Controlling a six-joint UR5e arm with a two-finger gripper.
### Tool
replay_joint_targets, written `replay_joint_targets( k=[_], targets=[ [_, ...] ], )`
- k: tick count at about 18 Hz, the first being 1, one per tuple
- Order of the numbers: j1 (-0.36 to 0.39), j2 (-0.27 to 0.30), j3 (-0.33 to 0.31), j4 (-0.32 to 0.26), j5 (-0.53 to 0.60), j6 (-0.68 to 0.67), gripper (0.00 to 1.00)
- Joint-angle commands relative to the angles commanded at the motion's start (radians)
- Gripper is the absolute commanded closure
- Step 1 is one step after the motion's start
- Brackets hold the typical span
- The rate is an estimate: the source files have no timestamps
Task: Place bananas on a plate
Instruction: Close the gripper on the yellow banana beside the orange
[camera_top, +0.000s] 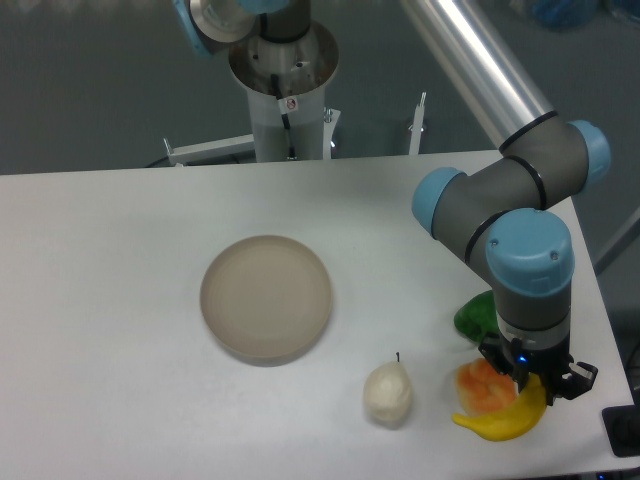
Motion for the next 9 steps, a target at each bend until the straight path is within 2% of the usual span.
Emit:
replay_joint_targets(
  k=[9],
  targets=[
    [-0.002,0.034,-0.049,-0.014,-0.002,-0.002,0.67]
  ],
)
